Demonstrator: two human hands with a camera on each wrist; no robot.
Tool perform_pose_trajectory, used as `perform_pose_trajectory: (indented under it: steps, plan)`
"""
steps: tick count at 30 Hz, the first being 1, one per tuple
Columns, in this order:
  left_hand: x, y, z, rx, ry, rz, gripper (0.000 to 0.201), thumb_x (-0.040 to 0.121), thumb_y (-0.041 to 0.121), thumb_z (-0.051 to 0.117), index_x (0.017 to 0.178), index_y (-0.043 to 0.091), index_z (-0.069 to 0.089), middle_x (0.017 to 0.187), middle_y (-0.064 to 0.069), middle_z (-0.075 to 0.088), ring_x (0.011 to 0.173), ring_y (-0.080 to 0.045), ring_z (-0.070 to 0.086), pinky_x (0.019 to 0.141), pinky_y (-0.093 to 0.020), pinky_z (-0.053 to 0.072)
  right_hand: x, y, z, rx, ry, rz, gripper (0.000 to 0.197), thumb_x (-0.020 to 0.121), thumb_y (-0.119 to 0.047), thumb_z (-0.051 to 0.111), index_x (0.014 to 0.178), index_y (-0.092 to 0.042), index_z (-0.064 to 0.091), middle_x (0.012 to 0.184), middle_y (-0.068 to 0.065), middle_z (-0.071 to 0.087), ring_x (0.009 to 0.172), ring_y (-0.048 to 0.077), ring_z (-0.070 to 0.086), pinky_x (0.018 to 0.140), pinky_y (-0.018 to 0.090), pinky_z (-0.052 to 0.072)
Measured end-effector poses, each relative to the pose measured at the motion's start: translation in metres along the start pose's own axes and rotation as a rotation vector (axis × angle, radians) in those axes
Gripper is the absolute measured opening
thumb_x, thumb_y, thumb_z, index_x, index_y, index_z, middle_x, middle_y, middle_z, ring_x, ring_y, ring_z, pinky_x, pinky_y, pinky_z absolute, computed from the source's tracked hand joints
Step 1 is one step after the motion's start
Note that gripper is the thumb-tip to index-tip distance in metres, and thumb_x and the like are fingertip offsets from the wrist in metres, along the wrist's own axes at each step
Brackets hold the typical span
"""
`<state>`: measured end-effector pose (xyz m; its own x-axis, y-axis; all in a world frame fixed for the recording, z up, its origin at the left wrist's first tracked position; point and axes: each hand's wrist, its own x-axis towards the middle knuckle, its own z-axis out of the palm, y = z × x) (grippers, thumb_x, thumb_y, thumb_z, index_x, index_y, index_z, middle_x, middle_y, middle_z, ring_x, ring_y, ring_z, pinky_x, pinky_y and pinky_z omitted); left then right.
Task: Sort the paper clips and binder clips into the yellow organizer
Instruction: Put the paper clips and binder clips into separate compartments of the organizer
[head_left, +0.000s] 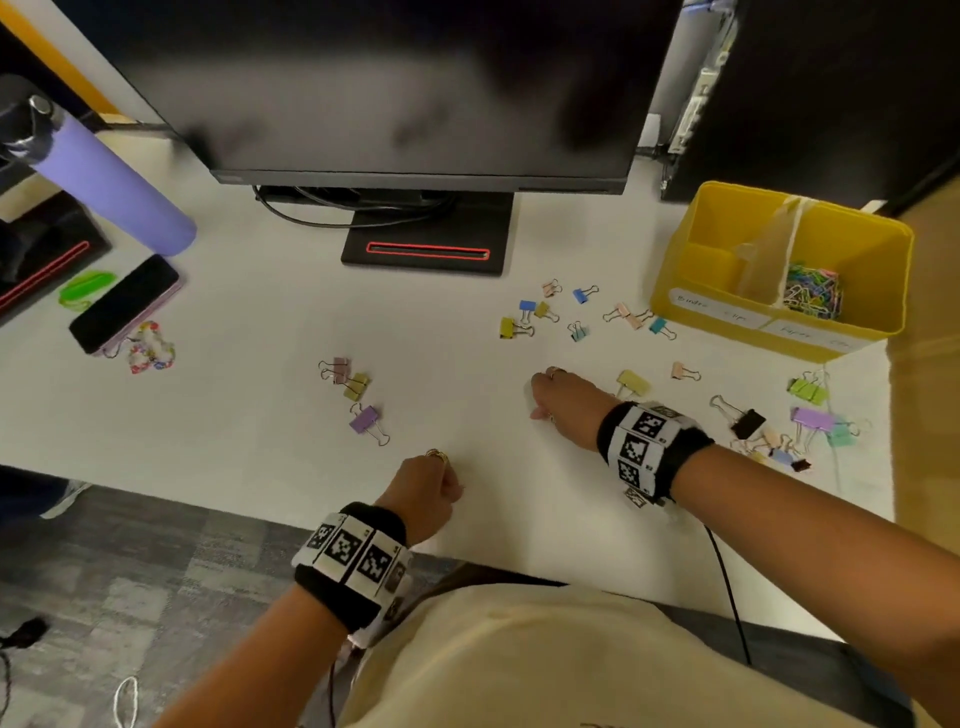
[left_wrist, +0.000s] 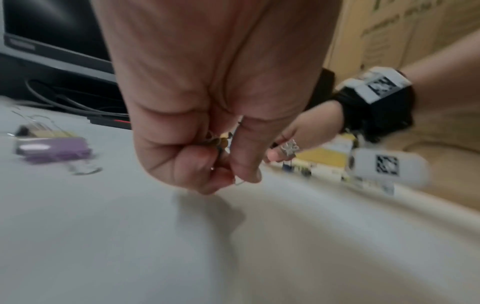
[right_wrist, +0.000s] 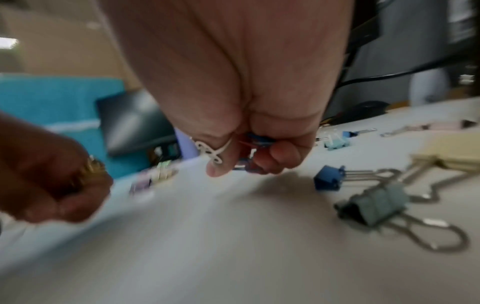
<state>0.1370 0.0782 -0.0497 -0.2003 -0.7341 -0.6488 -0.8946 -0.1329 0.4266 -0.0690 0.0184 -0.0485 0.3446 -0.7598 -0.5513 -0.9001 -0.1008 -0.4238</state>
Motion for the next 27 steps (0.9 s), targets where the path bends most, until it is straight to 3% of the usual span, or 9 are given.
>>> perform_pose_trajectory:
  steps: [4,7,10,13,17,19,22,25,27]
  plan:
    - [0.019,0.046,-0.026,-0.209,-0.128,0.090,0.031,0.093,-0.003,0.040,0.070,0.019,0.042,0.073,0.005,0.046,0.079,-0.014,0.048,0.069,-0.018,0.040,-0.034,0.025,-0.017,0.510,0.104,0.125,0.030,0.091,0.004,0.034,0.072,-0.020,0.037,0.096,0.011,0.058,0.092,0.024,0.054,0.068,0.021,0.039]
    - [0.036,0.119,-0.043,-0.268,-0.209,0.251,0.023,0.095,-0.004,0.033,0.102,0.008,0.051,0.072,0.007,0.041,0.064,-0.008,0.039,0.054,-0.012,0.035,-0.073,0.055,-0.046,0.851,0.231,0.222,0.033,0.086,0.016,0.024,0.077,-0.008,0.046,0.074,0.000,0.045,0.062,0.011,0.041,0.042,0.007,0.034]
    - [0.052,0.214,-0.052,-0.307,-0.320,0.397,0.028,0.094,-0.003,0.034,0.114,0.009,0.050,0.076,0.000,0.041,0.061,-0.007,0.039,0.053,-0.017,0.033,-0.109,0.095,-0.079,1.032,0.454,0.332,0.028,0.090,0.011,0.027,0.087,-0.004,0.050,0.072,-0.001,0.043,0.056,0.013,0.036,0.041,0.015,0.029]
    - [0.068,0.308,-0.049,-0.270,-0.315,0.465,0.031,0.096,0.003,0.035,0.123,-0.002,0.050,0.068,0.000,0.041,0.054,-0.005,0.043,0.051,-0.016,0.035,-0.124,0.138,-0.109,1.046,0.728,0.471,0.034,0.092,0.007,0.032,0.074,-0.010,0.054,0.071,0.000,0.046,0.054,0.013,0.040,0.035,0.011,0.035]
    - [0.092,0.376,-0.035,-0.137,-0.179,0.542,0.036,0.097,0.008,0.036,0.126,-0.009,0.049,0.065,0.004,0.040,0.057,-0.008,0.041,0.054,-0.015,0.039,-0.116,0.177,-0.132,1.128,0.870,0.564,0.023,0.092,0.004,0.036,0.105,-0.003,0.054,0.086,0.011,0.053,0.069,0.019,0.053,0.061,0.025,0.054]
    - [0.095,0.396,-0.030,-0.116,-0.174,0.452,0.033,0.098,0.006,0.034,0.117,-0.013,0.052,0.064,0.002,0.037,0.061,-0.013,0.042,0.052,-0.012,0.033,-0.114,0.184,-0.136,1.094,0.811,0.567,0.031,0.091,0.002,0.038,0.119,-0.002,0.051,0.094,0.011,0.055,0.084,0.023,0.053,0.073,0.035,0.048]
    - [0.099,0.400,-0.025,0.105,-0.090,0.505,0.033,0.099,0.006,0.032,0.098,-0.016,0.057,0.086,-0.022,0.057,0.091,-0.029,0.059,0.074,-0.026,0.047,-0.132,0.183,-0.128,0.985,0.843,0.473,0.040,0.091,0.001,0.044,0.130,-0.007,0.043,0.102,0.003,0.055,0.092,0.016,0.050,0.075,0.023,0.043]
    - [0.102,0.364,-0.017,0.078,0.130,0.681,0.026,0.094,0.014,0.045,0.108,-0.001,0.061,0.112,-0.017,0.064,0.106,-0.031,0.060,0.093,-0.037,0.049,-0.168,0.181,-0.095,0.676,0.984,0.448,0.033,0.086,0.002,0.054,0.117,-0.008,0.056,0.106,0.004,0.059,0.094,0.015,0.054,0.074,0.015,0.043]
    - [0.093,0.330,-0.002,0.195,0.108,0.785,0.022,0.092,0.012,0.048,0.107,0.007,0.063,0.116,-0.010,0.063,0.110,-0.023,0.057,0.097,-0.034,0.048,-0.184,0.184,-0.065,0.503,0.829,0.520,0.041,0.079,-0.008,0.068,0.117,-0.016,0.055,0.116,0.002,0.057,0.102,0.018,0.053,0.074,0.020,0.043]
